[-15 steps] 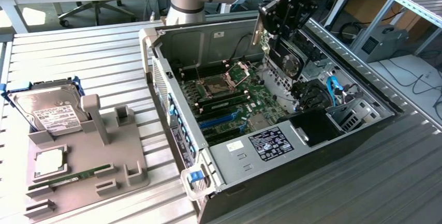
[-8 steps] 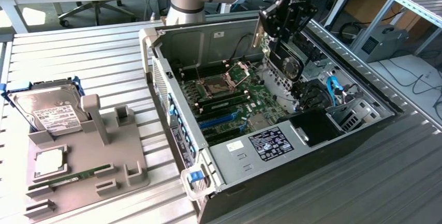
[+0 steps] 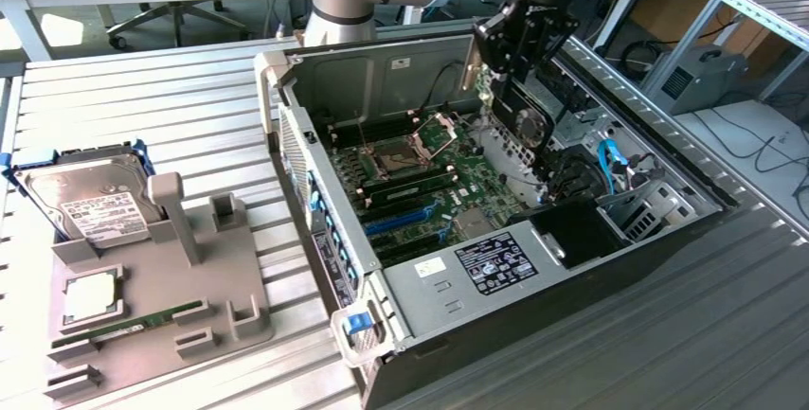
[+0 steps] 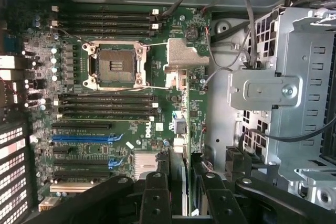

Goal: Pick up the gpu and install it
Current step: 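Pick up the gpu and move the gpu toward the slot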

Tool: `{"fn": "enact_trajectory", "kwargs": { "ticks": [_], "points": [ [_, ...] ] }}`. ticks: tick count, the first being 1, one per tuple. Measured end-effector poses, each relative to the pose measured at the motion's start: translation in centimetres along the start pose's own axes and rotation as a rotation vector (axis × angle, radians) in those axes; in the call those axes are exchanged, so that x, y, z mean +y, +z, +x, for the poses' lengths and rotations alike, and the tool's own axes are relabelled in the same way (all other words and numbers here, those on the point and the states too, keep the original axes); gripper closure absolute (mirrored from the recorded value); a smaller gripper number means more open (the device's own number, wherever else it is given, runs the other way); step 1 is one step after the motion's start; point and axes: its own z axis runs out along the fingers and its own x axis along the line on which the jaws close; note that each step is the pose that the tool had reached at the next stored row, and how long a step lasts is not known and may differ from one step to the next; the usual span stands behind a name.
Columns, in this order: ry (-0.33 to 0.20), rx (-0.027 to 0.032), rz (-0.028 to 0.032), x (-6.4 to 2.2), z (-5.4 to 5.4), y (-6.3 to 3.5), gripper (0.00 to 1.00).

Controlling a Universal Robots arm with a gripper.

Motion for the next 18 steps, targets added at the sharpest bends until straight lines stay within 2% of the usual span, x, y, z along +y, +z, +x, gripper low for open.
{"fn": "enact_trajectory", "kwargs": {
  "ticks": [18],
  "points": [
    [0.000, 0.0002, -0.0001, 0.10, 0.2, 1.83, 0.73]
  ]
}}
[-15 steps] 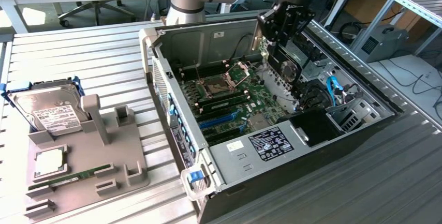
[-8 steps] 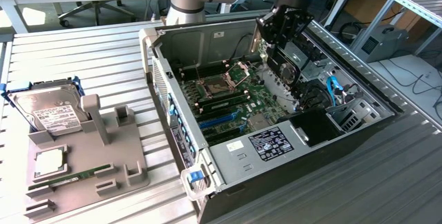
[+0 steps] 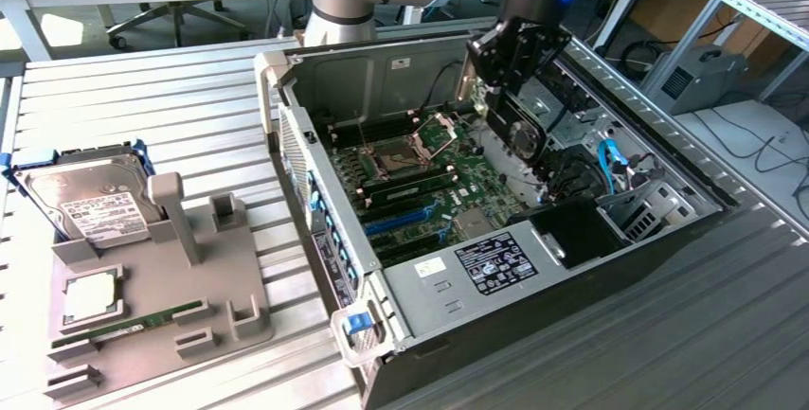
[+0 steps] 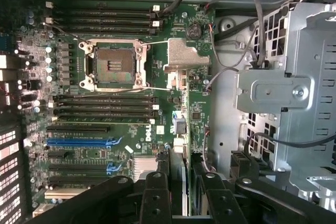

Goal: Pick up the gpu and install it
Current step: 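Pick up the gpu and move the gpu toward the slot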

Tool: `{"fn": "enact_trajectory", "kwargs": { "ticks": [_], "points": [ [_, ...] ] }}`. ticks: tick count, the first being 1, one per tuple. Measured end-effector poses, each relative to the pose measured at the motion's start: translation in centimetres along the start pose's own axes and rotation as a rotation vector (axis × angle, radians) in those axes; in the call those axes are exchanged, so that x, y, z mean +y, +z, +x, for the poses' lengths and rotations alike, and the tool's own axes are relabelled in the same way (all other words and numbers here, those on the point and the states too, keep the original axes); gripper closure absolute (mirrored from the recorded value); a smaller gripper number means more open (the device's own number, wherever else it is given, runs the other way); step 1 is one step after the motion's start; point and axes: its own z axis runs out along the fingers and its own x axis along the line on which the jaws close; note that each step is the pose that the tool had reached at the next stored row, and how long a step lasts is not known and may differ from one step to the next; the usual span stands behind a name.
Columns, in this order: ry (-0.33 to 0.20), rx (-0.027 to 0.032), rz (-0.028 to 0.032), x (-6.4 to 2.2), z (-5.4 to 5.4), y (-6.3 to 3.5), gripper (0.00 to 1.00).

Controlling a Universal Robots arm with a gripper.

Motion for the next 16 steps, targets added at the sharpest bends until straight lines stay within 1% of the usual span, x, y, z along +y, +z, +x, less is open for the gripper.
{"fn": "enact_trajectory", "kwargs": {
  "ticks": [11, 16],
  "points": [
    [0.000, 0.0010, 0.0000, 0.07, 0.0, 1.28, 0.73],
    [0.000, 0.0010, 0.0001, 0.07, 0.0, 1.42, 0.73]
  ]
}}
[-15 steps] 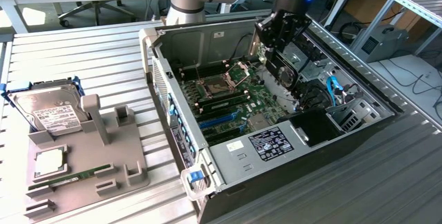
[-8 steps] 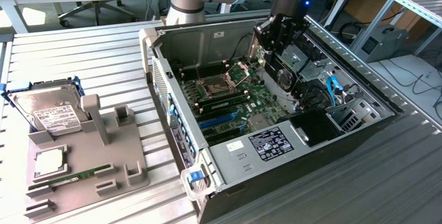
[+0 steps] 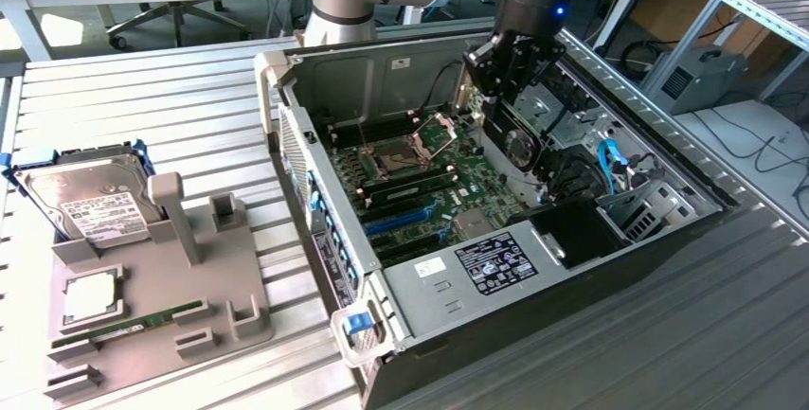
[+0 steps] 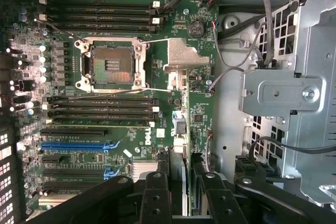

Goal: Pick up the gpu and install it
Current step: 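Pick up the gpu and move the gpu toward the slot, then insert the gpu into the slot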

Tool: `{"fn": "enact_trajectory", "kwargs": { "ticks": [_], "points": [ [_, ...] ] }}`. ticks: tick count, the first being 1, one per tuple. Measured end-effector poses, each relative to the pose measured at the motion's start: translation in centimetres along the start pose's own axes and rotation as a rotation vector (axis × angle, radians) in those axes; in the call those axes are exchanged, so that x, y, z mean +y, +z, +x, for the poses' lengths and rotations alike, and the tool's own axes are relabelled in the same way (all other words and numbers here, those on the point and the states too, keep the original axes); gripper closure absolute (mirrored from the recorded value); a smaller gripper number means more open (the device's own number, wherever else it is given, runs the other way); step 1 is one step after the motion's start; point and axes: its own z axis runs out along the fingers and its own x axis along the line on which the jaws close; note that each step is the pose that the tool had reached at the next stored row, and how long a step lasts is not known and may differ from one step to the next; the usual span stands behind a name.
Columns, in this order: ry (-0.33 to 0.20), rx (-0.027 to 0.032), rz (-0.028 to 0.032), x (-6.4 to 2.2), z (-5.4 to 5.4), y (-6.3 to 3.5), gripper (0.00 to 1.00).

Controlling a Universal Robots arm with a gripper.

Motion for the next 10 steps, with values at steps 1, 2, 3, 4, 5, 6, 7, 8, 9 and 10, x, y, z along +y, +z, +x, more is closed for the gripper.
{"fn": "enact_trajectory", "kwargs": {
  "ticks": [1, 2, 3, 4, 5, 6, 7, 8, 9, 10],
  "points": [
    [0.000, 0.0000, 0.0000, 0.00, 0.00, 0.00, 0.73],
    [0.000, 0.0000, 0.0000, 0.00, 0.00, 0.00, 0.73],
    [0.000, 0.0000, 0.0000, 0.00, 0.00, 0.00, 0.73],
    [0.000, 0.0000, -0.0001, 0.00, 0.00, 0.00, 0.73],
    [0.000, -0.0001, -0.0001, 0.00, 0.00, 0.00, 0.73],
    [0.000, 0.0000, -0.0001, 0.00, 0.00, 0.00, 0.73],
    [0.000, 0.0000, 0.0000, 0.00, 0.00, 0.00, 0.73],
    [0.000, -0.0001, -0.0001, 0.00, 0.00, 0.00, 0.73],
    [-0.001, 0.0000, 0.0000, 0.00, 0.00, 0.00, 0.73],
    [-0.002, -0.0001, -0.0001, 0.00, 0.00, 0.00, 0.73]
  ]
}}
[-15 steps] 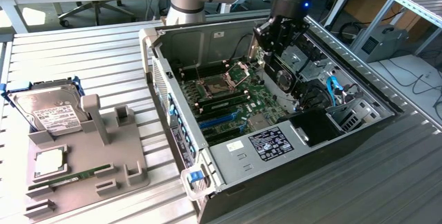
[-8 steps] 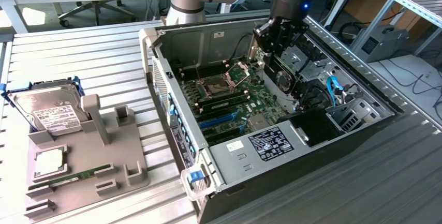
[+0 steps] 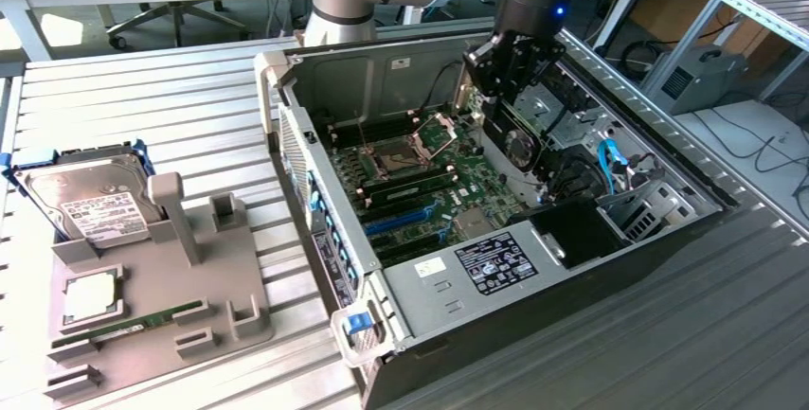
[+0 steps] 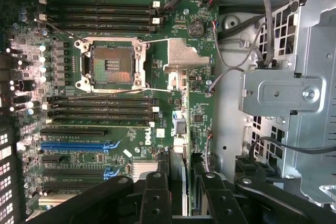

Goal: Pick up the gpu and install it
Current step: 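Insert the gpu into the slot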

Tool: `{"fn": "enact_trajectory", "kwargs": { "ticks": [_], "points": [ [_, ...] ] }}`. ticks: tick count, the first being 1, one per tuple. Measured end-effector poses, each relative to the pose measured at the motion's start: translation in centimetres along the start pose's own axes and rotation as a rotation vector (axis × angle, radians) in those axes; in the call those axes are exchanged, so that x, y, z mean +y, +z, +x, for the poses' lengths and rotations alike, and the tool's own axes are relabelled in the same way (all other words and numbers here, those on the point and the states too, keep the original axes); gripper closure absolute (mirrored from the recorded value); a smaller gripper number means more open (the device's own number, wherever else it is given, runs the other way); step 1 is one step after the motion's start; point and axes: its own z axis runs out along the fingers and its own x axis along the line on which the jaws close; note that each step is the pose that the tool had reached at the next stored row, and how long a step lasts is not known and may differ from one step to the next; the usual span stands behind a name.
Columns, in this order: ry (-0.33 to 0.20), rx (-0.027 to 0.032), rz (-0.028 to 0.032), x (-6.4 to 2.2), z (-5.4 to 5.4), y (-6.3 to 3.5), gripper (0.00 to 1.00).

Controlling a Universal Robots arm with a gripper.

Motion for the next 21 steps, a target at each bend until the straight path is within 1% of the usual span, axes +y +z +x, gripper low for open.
{"fn": "enact_trajectory", "kwargs": {
  "ticks": [5, 10, 21],
  "points": [
    [-0.016, -0.0009, -0.0005, 0.00, 0.00, 0.00, 0.73],
    [-0.084, -0.0046, -0.0024, 0.00, 0.00, 0.00, 0.73],
    [-0.174, -0.0091, -0.0013, 0.00, 0.00, 0.01, 0.73]
  ]
}}
